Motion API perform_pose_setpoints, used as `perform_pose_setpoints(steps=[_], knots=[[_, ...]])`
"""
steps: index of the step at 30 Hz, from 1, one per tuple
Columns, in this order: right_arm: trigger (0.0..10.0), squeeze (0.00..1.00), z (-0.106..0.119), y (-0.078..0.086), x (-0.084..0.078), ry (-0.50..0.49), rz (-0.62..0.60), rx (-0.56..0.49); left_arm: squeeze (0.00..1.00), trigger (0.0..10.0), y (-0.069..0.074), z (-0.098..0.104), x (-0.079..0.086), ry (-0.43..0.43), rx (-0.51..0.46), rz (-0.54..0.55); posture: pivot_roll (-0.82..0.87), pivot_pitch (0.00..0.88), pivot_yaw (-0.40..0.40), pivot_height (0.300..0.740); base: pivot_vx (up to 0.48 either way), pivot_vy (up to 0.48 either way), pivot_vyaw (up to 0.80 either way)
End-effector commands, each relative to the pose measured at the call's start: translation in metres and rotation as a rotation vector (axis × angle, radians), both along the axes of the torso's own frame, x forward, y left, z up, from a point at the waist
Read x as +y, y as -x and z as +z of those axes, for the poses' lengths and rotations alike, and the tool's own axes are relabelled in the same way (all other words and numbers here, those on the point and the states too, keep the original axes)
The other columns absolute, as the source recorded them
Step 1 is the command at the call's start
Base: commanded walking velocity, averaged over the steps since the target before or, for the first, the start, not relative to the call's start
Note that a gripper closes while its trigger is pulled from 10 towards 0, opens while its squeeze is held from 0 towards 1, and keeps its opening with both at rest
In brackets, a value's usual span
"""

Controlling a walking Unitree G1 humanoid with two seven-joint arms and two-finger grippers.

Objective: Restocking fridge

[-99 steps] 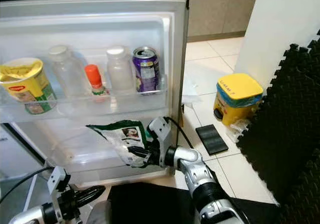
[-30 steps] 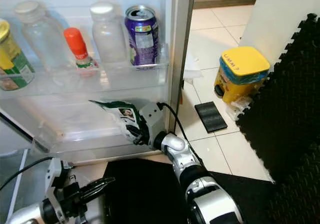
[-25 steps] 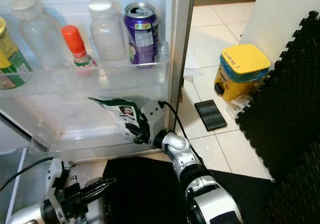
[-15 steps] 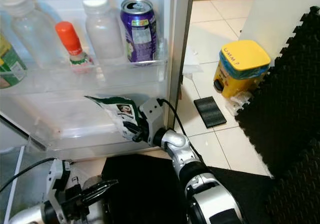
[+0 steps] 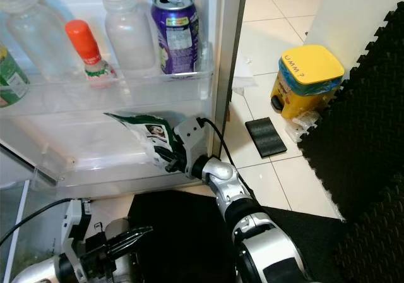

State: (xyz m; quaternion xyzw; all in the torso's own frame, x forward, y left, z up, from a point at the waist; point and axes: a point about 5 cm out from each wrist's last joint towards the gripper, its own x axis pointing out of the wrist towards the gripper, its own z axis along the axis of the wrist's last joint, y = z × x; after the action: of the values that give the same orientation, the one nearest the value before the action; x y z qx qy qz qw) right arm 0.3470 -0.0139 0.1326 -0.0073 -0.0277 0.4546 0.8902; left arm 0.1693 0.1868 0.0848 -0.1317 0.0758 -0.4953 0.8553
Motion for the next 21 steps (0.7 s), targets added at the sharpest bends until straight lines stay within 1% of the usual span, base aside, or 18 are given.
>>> perform_pose_setpoints(steps=[1, 3, 5, 6, 9, 13, 16, 20, 21], knots=[[10.0, 0.0, 0.02, 0.013, 0.052, -0.091, 0.1, -0.011, 0.0, 10.0, 0.005, -0.002, -0.003, 0.004, 0.022, -0.009, 0.18, 0.309, -0.057, 0.457, 0.0, 0.0, 0.0], [10.0, 0.0, 0.019, 0.013, 0.051, -0.093, 0.101, -0.005, 0.0, 10.0, 0.005, -0.002, -0.004, 0.007, 0.022, -0.01, 0.18, 0.309, -0.057, 0.457, 0.0, 0.0, 0.0], [10.0, 0.0, 0.018, 0.015, 0.052, -0.106, 0.138, 0.014, 0.0, 10.0, 0.004, -0.001, -0.005, 0.011, 0.02, -0.013, 0.17, 0.309, -0.058, 0.457, 0.0, 0.0, 0.0], [10.0, 0.0, 0.017, 0.018, 0.054, -0.123, 0.178, 0.028, 0.0, 10.0, 0.003, -0.001, -0.006, 0.014, 0.019, -0.014, 0.17, 0.309, -0.058, 0.457, 0.0, 0.0, 0.0], [10.0, 0.0, 0.017, 0.021, 0.057, -0.14, 0.205, 0.034, 0.0, 10.0, 0.002, -0.001, -0.007, 0.017, 0.018, -0.014, 0.17, 0.304, -0.061, 0.457, 0.0, 0.0, 0.0], [10.0, 0.0, 0.018, 0.024, 0.061, -0.151, 0.218, 0.035, 0.0, 10.0, 0.001, -0.001, -0.007, 0.018, 0.016, -0.011, 0.17, 0.302, -0.063, 0.457, 0.0, 0.0, 0.0], [10.0, 0.0, 0.021, 0.028, 0.069, -0.174, 0.238, 0.036, 0.0, 10.0, 0.001, -0.001, -0.007, 0.018, 0.013, -0.004, 0.18, 0.3, -0.065, 0.457, 0.0, 0.0, 0.0], [10.0, 0.0, 0.024, 0.029, 0.074, -0.177, 0.242, 0.031, 0.0, 10.0, 0.002, 0.0, -0.006, 0.017, 0.012, 0.001, 0.18, 0.303, -0.066, 0.457, 0.0, 0.0, 0.0], [10.0, 0.0, 0.025, 0.028, 0.074, -0.168, 0.227, 0.024, 0.0, 10.0, 0.003, 0.0, -0.006, 0.017, 0.013, 0.001, 0.18, 0.304, -0.066, 0.457, 0.0, 0.0, 0.0]])
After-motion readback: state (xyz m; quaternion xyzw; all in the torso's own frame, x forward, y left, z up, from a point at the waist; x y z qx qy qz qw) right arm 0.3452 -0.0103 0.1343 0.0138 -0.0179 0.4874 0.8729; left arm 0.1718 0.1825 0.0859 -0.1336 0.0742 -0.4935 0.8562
